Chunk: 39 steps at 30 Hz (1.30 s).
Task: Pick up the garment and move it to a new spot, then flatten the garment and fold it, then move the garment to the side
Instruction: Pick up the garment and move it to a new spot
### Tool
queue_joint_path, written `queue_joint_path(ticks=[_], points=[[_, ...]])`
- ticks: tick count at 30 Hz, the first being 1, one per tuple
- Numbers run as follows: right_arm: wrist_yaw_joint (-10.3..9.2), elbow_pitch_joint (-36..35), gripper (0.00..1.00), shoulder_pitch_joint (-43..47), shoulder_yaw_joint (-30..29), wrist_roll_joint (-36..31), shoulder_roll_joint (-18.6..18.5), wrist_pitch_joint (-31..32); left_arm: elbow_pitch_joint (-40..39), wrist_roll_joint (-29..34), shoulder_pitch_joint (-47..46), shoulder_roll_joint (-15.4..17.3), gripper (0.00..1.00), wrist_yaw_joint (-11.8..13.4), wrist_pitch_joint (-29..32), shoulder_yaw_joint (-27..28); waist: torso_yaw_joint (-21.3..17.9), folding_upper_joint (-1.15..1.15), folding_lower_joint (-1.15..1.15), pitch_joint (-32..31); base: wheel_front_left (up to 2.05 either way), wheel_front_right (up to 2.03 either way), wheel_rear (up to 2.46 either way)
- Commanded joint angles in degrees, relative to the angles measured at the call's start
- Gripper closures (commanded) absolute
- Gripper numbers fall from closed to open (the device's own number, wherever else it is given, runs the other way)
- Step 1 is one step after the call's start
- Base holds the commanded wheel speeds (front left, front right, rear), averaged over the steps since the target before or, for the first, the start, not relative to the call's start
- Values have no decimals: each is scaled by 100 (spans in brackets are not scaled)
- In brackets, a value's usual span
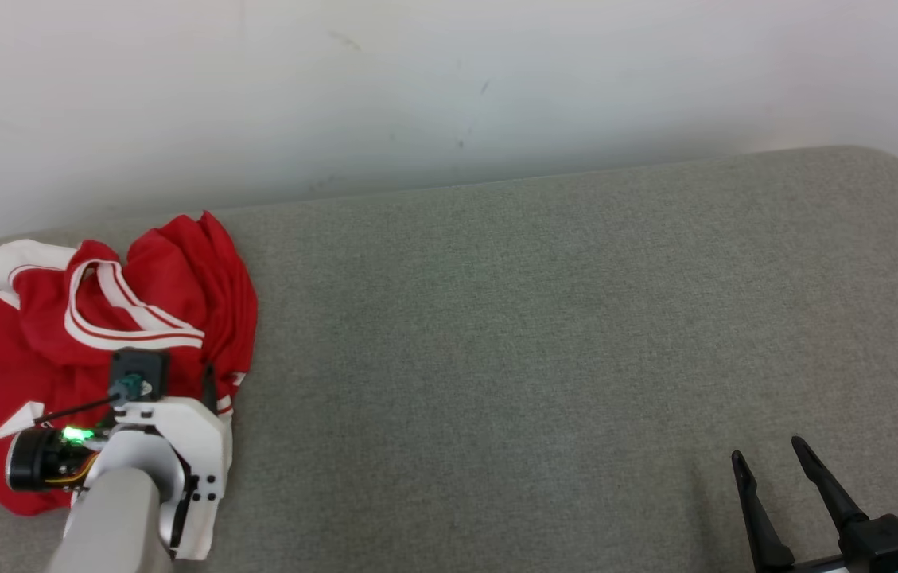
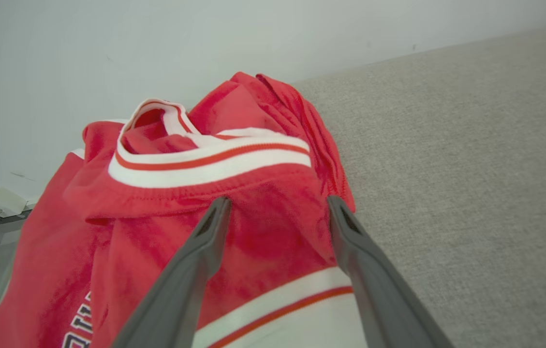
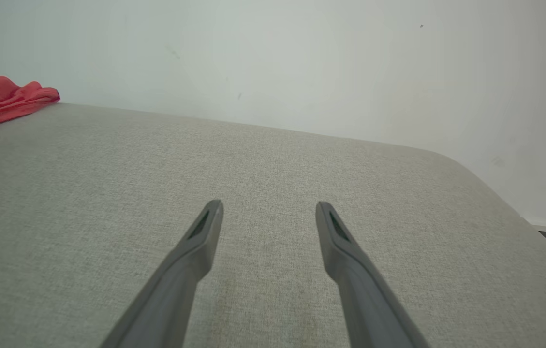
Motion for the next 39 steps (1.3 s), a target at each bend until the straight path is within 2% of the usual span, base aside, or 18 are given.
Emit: queue_joint_path(ticks=[1,13,14,16,17,28,34,39], points=[[-10,-6,0,-23,-28,28,-7,3,88,-31,-82,55,0,3,-3,33,-29,0,0,29,0,0,0],[-10,-25,0,-140,-23,21,54,3,913,-247,-470,227,0,46,-99,101,-63,0,0,274,0,0,0],[-10,-23,0,-153,-20,21,55,3,976,-247,-504,234,35,42,-93,90,-61,0,0,289,0,0,0],[-10,-19,0,-180,-19,23,58,3,1089,-282,-572,227,76,13,-129,78,-54,0,0,308,0,0,0],[-10,-14,0,-190,-19,25,57,2,1140,-285,-599,228,100,9,-155,71,-49,0,0,311,0,0,0],[-10,73,0,-58,-88,37,50,2,1456,-609,-796,221,100,-94,-605,188,92,0,0,117,0,0,0],[-10,101,0,65,-79,54,35,2,1193,-748,-972,229,100,-123,-850,255,258,0,0,-130,0,0,0],[-10,102,0,126,-47,73,44,3,740,-877,-1159,318,100,-212,-823,298,334,0,0,-267,0,0,0]])
